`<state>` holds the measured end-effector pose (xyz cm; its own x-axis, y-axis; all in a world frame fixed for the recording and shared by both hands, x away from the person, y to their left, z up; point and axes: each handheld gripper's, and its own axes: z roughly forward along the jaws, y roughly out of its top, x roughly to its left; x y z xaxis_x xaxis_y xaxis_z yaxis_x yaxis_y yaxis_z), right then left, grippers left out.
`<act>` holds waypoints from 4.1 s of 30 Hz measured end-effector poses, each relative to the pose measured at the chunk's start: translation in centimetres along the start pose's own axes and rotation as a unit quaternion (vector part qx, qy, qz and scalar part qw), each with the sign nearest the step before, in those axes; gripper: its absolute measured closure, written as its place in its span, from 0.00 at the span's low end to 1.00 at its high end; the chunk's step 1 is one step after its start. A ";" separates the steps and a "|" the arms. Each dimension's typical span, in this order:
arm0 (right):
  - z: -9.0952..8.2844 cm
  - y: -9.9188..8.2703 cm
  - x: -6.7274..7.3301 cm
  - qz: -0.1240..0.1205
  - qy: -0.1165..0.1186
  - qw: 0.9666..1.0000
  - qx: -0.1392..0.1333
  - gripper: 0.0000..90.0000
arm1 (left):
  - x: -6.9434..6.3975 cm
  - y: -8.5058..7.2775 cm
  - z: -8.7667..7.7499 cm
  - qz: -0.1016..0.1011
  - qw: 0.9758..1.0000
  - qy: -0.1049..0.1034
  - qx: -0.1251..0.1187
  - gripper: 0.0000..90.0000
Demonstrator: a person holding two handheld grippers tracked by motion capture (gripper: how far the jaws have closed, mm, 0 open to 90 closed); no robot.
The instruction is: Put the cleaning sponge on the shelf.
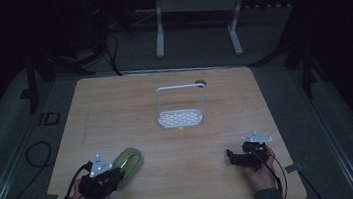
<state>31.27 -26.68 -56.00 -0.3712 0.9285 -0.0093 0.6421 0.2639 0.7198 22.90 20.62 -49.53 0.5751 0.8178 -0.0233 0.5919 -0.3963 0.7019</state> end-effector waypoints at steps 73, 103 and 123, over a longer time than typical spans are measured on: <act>-0.1 -0.1 0.0 -0.001 0.001 1.000 -0.001 0.13 | 3.6 6.9 5.8 0.036 0.965 -0.031 0.259 0.65; -0.1 -0.1 0.1 -0.001 0.001 1.000 0.000 0.13 | 3.8 9.4 6.6 0.041 0.947 -0.050 0.314 0.77; -0.1 -0.1 0.1 -0.001 0.001 1.000 0.000 0.13 | 2.2 11.6 7.1 0.108 0.949 -0.053 0.291 0.80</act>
<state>31.11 -26.68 -56.01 -0.3736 0.9276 -0.0091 0.6409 0.2652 0.7204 35.05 14.86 -46.48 0.7537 0.6570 -0.0167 0.6480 -0.7385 0.1865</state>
